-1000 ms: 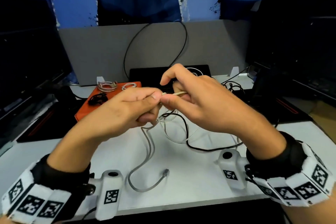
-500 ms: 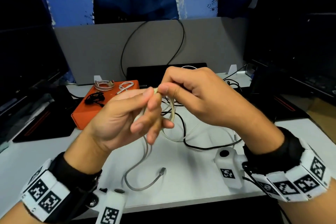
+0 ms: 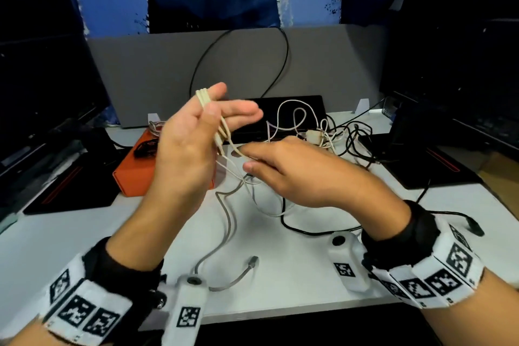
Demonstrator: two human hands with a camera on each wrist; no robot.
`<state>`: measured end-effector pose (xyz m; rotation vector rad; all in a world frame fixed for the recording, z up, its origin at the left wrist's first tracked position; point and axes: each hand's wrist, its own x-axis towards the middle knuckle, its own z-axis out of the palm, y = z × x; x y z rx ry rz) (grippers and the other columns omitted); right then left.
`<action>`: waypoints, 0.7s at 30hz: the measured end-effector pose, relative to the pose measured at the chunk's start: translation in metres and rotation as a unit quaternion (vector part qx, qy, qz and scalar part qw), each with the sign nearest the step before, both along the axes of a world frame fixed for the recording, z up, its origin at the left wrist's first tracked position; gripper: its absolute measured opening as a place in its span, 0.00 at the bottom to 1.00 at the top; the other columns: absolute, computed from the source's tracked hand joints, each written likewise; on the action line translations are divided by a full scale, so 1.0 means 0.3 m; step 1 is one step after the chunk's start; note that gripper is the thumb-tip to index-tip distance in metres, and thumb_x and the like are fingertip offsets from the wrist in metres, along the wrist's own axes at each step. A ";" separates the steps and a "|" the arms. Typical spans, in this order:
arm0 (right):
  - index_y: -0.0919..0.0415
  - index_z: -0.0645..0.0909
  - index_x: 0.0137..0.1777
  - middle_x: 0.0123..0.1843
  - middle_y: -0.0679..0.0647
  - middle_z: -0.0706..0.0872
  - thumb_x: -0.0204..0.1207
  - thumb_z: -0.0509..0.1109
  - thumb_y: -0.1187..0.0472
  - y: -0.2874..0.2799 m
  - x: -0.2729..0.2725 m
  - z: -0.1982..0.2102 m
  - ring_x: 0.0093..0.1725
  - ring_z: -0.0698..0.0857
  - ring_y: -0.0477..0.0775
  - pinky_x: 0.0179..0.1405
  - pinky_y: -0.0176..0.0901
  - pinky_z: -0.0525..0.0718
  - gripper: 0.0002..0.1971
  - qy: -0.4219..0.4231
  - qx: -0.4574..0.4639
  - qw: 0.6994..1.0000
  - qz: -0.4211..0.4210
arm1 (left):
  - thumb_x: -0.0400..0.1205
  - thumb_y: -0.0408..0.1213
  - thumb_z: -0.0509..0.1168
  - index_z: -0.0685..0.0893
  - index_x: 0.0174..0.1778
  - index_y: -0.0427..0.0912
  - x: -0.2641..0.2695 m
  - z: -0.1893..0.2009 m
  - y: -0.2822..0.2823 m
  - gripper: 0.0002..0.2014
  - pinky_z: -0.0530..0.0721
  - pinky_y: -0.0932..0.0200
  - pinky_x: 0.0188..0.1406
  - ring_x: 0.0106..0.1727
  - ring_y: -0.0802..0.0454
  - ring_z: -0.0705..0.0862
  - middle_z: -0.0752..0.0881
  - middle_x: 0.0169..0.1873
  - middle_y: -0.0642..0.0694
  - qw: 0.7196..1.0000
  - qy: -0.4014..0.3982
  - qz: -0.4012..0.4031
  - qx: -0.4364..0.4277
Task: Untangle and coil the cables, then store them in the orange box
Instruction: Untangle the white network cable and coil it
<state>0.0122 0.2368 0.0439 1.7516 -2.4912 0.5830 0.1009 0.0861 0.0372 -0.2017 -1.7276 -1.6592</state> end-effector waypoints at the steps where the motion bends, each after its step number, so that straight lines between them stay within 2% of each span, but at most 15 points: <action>1: 0.46 0.79 0.49 0.31 0.44 0.77 0.91 0.58 0.50 0.001 0.007 0.001 0.37 0.79 0.48 0.39 0.53 0.77 0.11 0.020 0.014 1.000 0.001 | 0.95 0.35 0.51 0.70 0.79 0.38 -0.003 -0.014 -0.002 0.17 0.86 0.56 0.62 0.59 0.51 0.91 0.92 0.55 0.46 0.992 -0.012 0.050 -0.111; 2: 0.49 0.80 0.50 0.31 0.43 0.76 0.91 0.58 0.51 0.003 0.013 0.005 0.36 0.79 0.47 0.39 0.53 0.78 0.11 0.034 0.019 0.999 0.005 | 0.95 0.37 0.51 0.69 0.81 0.40 -0.007 -0.029 -0.005 0.18 0.87 0.58 0.58 0.56 0.55 0.91 0.91 0.56 0.48 0.969 -0.032 0.101 -0.225; 3: 0.50 0.78 0.48 0.30 0.43 0.76 0.91 0.59 0.52 0.008 0.015 0.011 0.34 0.78 0.46 0.38 0.52 0.77 0.11 0.041 0.013 0.999 0.009 | 0.94 0.38 0.51 0.71 0.80 0.41 -0.011 -0.045 -0.011 0.18 0.88 0.57 0.52 0.52 0.57 0.91 0.90 0.55 0.51 0.933 -0.054 0.144 -0.327; 4: 0.49 0.77 0.46 0.29 0.43 0.76 0.90 0.61 0.53 0.016 0.015 0.018 0.32 0.78 0.45 0.37 0.51 0.77 0.10 0.041 -0.002 0.999 0.011 | 0.94 0.40 0.51 0.74 0.75 0.42 -0.013 -0.056 -0.015 0.16 0.87 0.51 0.47 0.46 0.55 0.89 0.90 0.52 0.51 0.896 -0.080 0.176 -0.399; 5: 0.48 0.76 0.45 0.28 0.43 0.77 0.89 0.62 0.53 0.024 0.010 0.025 0.32 0.78 0.44 0.37 0.50 0.77 0.09 0.035 -0.023 0.999 0.008 | 0.93 0.41 0.51 0.77 0.65 0.42 -0.014 -0.058 -0.019 0.13 0.85 0.44 0.42 0.41 0.52 0.87 0.89 0.45 0.51 0.877 -0.106 0.182 -0.432; 6: 0.48 0.76 0.46 0.29 0.42 0.79 0.88 0.64 0.52 0.033 0.004 0.034 0.33 0.80 0.44 0.37 0.50 0.78 0.07 0.022 -0.049 0.999 0.002 | 0.93 0.43 0.52 0.78 0.56 0.42 -0.014 -0.055 -0.027 0.12 0.82 0.41 0.38 0.35 0.51 0.84 0.87 0.38 0.51 0.881 -0.132 0.157 -0.427; 7: 0.46 0.76 0.48 0.29 0.41 0.81 0.87 0.65 0.51 0.042 -0.004 0.039 0.33 0.80 0.44 0.37 0.49 0.78 0.06 0.005 -0.077 0.997 -0.003 | 0.93 0.45 0.52 0.78 0.50 0.42 -0.010 -0.046 -0.034 0.14 0.80 0.42 0.34 0.31 0.50 0.82 0.85 0.33 0.51 0.898 -0.152 0.109 -0.398; 9: 0.45 0.76 0.49 0.27 0.41 0.79 0.87 0.67 0.49 0.055 -0.018 0.048 0.32 0.79 0.46 0.35 0.48 0.75 0.05 -0.017 -0.122 0.992 -0.004 | 0.91 0.47 0.52 0.81 0.45 0.43 0.001 -0.021 -0.048 0.17 0.76 0.47 0.29 0.26 0.46 0.78 0.87 0.31 0.46 0.935 -0.173 -0.015 -0.310; 11: 0.45 0.76 0.52 0.27 0.46 0.75 0.86 0.69 0.47 0.055 -0.030 0.048 0.31 0.76 0.51 0.34 0.50 0.76 0.06 -0.030 -0.155 0.987 0.005 | 0.91 0.46 0.53 0.85 0.41 0.43 0.016 0.005 -0.061 0.20 0.77 0.47 0.30 0.24 0.40 0.73 0.84 0.29 0.41 0.940 -0.182 -0.101 -0.270; 12: 0.46 0.76 0.54 0.27 0.49 0.75 0.85 0.70 0.46 0.052 -0.035 0.046 0.31 0.76 0.51 0.35 0.52 0.79 0.07 -0.039 -0.170 0.985 0.007 | 0.91 0.46 0.54 0.85 0.41 0.38 0.018 0.008 -0.070 0.22 0.79 0.44 0.32 0.24 0.38 0.71 0.81 0.27 0.40 0.939 -0.185 -0.125 -0.261; 13: 0.47 0.77 0.54 0.28 0.51 0.75 0.85 0.70 0.45 0.045 -0.040 0.039 0.31 0.75 0.51 0.36 0.50 0.79 0.08 -0.047 -0.186 0.981 0.008 | 0.91 0.45 0.54 0.85 0.42 0.33 0.016 0.006 -0.079 0.22 0.80 0.47 0.34 0.24 0.36 0.70 0.77 0.25 0.41 0.941 -0.186 -0.145 -0.243; 15: 0.50 0.81 0.52 0.29 0.54 0.77 0.87 0.69 0.47 0.025 -0.041 0.024 0.30 0.75 0.49 0.34 0.43 0.75 0.08 -0.056 -0.218 0.974 0.010 | 0.90 0.43 0.55 0.86 0.49 0.33 0.012 -0.002 -0.085 0.19 0.83 0.54 0.41 0.22 0.41 0.69 0.72 0.22 0.47 0.952 -0.179 -0.192 -0.159; 17: 0.52 0.82 0.45 0.29 0.50 0.78 0.90 0.63 0.50 0.004 -0.042 0.006 0.31 0.76 0.47 0.33 0.40 0.73 0.13 -0.057 -0.233 0.971 0.002 | 0.90 0.39 0.55 0.85 0.48 0.37 0.005 -0.013 -0.070 0.15 0.85 0.53 0.50 0.21 0.49 0.75 0.72 0.22 0.48 0.956 -0.169 -0.234 -0.060; 19: 0.47 0.80 0.40 0.31 0.44 0.83 0.92 0.59 0.49 -0.010 -0.044 -0.004 0.33 0.81 0.45 0.36 0.41 0.75 0.18 -0.055 -0.232 0.971 -0.018 | 0.89 0.37 0.55 0.82 0.48 0.37 -0.004 -0.034 -0.048 0.12 0.86 0.51 0.57 0.30 0.46 0.86 0.78 0.24 0.47 0.948 -0.163 -0.273 0.019; 21: 0.44 0.77 0.38 0.33 0.38 0.85 0.92 0.56 0.47 -0.010 -0.052 -0.010 0.35 0.83 0.44 0.37 0.43 0.77 0.19 -0.044 -0.225 0.973 -0.022 | 0.89 0.38 0.54 0.81 0.47 0.38 -0.009 -0.045 -0.032 0.12 0.85 0.48 0.60 0.39 0.40 0.91 0.84 0.28 0.43 0.929 -0.172 -0.318 0.081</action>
